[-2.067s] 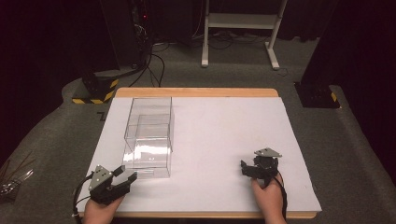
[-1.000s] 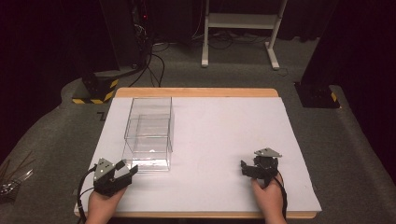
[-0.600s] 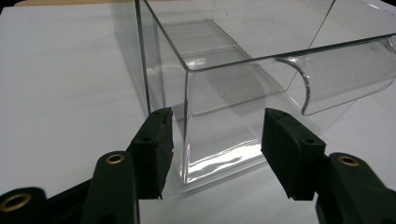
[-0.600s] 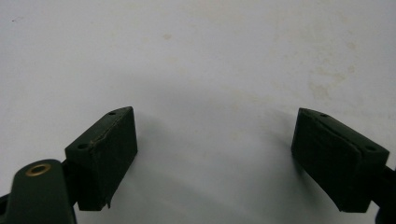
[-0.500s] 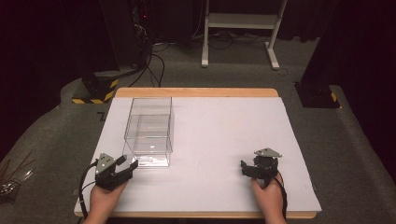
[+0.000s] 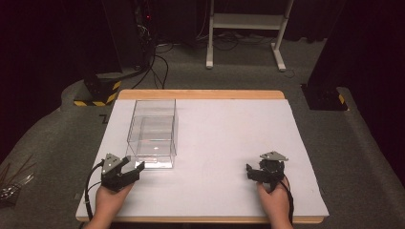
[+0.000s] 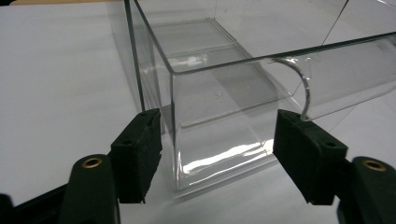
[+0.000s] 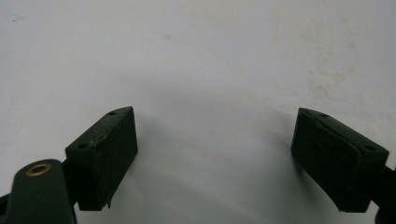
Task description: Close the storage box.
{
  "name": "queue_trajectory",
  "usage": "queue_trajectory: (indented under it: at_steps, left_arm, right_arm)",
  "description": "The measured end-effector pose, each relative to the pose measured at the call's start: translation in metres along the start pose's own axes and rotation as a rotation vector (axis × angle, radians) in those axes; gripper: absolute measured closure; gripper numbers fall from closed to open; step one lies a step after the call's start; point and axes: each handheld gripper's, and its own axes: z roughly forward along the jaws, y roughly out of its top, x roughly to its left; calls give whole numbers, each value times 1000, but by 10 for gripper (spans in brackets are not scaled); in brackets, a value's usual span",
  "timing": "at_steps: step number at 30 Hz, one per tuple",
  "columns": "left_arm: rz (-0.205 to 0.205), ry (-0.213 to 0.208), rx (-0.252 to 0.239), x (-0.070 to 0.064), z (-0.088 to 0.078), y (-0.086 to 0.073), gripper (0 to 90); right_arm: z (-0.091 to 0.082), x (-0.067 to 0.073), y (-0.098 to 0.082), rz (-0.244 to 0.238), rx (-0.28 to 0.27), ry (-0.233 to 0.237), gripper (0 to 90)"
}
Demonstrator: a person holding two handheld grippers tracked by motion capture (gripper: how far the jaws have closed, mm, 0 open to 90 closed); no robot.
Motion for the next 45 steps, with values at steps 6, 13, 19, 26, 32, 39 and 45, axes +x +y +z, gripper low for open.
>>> queue_trajectory:
  at_steps: [6,13,19,26,32,39,45]
  left_arm:
    - [-1,12,1,-1,2,2,341]
    - [-2,12,0,1,5,4,355]
    - [-10,26,-8,2,7,3,336]
    - [-26,45,0,5,9,0,282]
    - [-29,46,7,7,13,3,278]
    - [-32,72,4,9,20,7,194]
    - [-53,89,-16,12,25,11,186]
  right_arm:
    - [0,0,0,-2,-1,0,143]
    - [0,0,0,-2,-1,-1,143]
    - [0,0,0,-1,-2,1,143]
    - [0,0,0,-1,-2,1,143]
    - [0,0,0,-1,-2,1,144]
    - [0,0,0,-1,-2,1,144]
    - [0,0,0,-1,-2,2,144]
